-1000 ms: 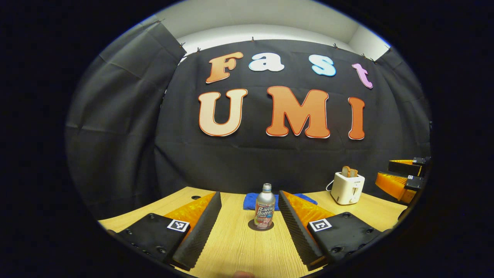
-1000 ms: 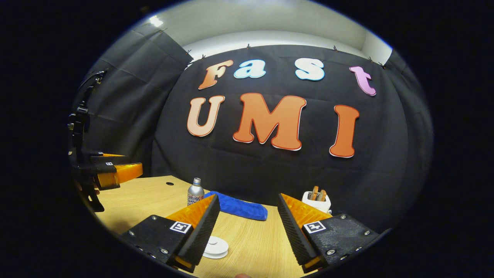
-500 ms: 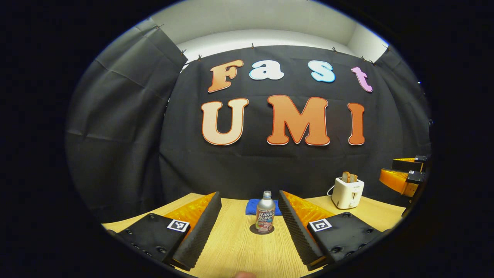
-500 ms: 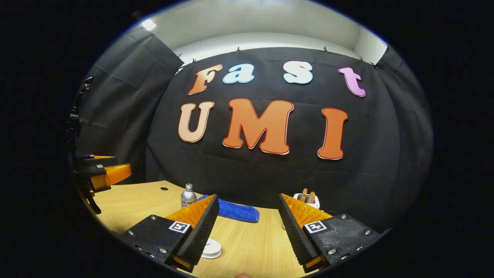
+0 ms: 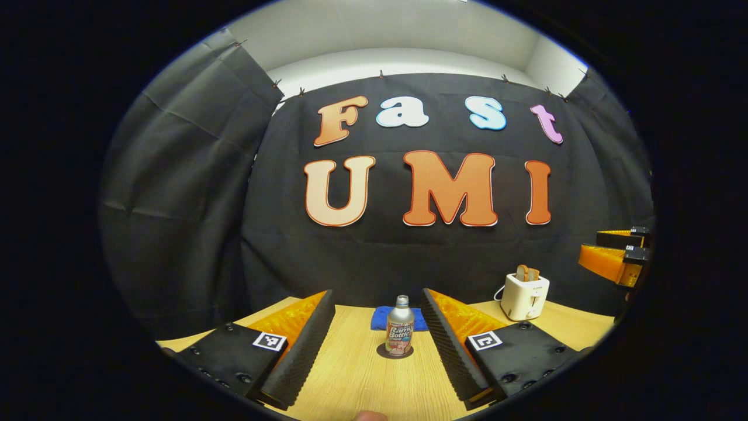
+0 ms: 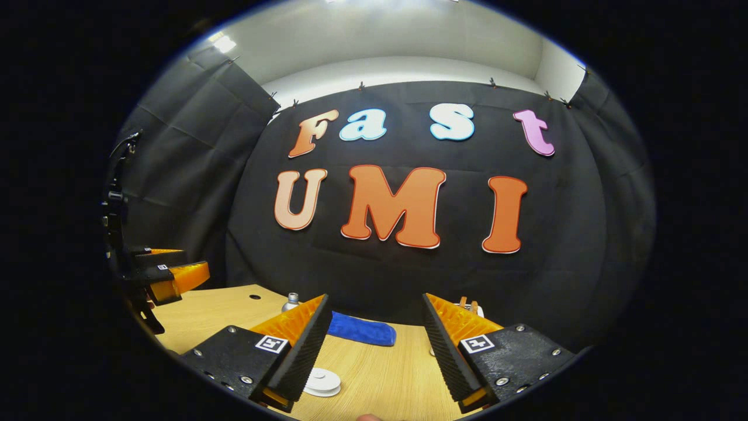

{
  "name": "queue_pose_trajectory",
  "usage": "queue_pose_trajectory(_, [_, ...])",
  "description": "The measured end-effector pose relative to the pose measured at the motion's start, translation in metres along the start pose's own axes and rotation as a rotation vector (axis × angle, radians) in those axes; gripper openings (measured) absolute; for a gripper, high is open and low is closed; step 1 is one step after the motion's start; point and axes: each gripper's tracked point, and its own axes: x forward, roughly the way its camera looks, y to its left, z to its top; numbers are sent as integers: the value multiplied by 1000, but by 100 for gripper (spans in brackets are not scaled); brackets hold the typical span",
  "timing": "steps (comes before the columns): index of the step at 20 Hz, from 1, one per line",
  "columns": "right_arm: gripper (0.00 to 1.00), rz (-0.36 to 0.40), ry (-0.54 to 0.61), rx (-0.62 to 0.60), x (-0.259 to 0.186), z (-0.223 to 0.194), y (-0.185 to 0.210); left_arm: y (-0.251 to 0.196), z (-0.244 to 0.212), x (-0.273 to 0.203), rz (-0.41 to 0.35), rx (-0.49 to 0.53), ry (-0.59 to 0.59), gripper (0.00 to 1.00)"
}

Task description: Open the teacup lid with one hand, grasp the water bottle and pour water into the teacup with the other hand; after pouring, place the water bottle on the coaster and then close the teacup lid.

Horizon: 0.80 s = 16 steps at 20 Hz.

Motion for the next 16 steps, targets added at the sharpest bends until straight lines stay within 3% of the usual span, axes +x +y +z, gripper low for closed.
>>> queue_pose_trajectory(2, [92,-8,1,-20,1,-2,-1,2,1,-1,5,3,-2,97])
queue_pose_trajectory(16, [92,44,7,-76,17,2,24,2,14,3,-11,-3,-23,100])
